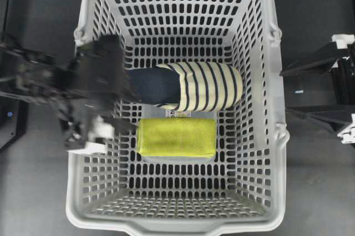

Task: Pick up the yellow cloth from the shopping basket with the left arm.
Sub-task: 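Move the left gripper over the basket toward the yellow cloth, then lower the left gripper onto the yellow cloth and close on it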

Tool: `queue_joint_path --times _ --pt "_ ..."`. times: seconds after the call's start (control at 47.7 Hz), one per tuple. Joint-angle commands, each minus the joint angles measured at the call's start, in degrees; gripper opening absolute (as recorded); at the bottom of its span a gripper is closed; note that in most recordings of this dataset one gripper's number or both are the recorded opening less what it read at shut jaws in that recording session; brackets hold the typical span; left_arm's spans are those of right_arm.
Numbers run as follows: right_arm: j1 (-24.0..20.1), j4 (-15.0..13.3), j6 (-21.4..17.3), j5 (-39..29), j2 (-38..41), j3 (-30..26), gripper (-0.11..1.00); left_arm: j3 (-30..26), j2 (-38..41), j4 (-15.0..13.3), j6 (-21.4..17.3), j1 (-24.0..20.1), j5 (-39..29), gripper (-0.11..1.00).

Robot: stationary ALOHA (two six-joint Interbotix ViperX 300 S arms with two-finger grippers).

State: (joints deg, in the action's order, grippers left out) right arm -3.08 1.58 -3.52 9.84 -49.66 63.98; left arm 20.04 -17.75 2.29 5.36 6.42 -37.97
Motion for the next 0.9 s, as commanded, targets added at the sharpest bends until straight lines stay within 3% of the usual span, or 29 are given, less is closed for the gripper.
queue_joint_path --times 0.0,0.105,0.314,0.671,0.881 --pt "-0.18 -0.09 0.09 0.53 0.18 -1.41 0.75 -5.80 4.66 0.26 0.00 0.53 -2.90 0.76" --pt "-0.18 -0.09 0.09 0.62 0.18 -1.41 0.75 -9.93 10.20 0.26 0.09 0.97 -5.45 0.90" --pt "-0.09 -0.09 0.18 0.70 0.18 -1.32 0.75 -15.82 20.48 0.26 0.18 2.11 -8.44 0.88" --pt "0.79 -0.09 0.18 0.70 0.09 -1.05 0.75 -14.50 29.79 0.26 0.44 2.20 -9.14 0.87" --pt "0.70 -0.09 0.18 0.70 0.00 -0.70 0.75 -13.10 31.20 0.26 0.44 2.20 -9.23 0.86"
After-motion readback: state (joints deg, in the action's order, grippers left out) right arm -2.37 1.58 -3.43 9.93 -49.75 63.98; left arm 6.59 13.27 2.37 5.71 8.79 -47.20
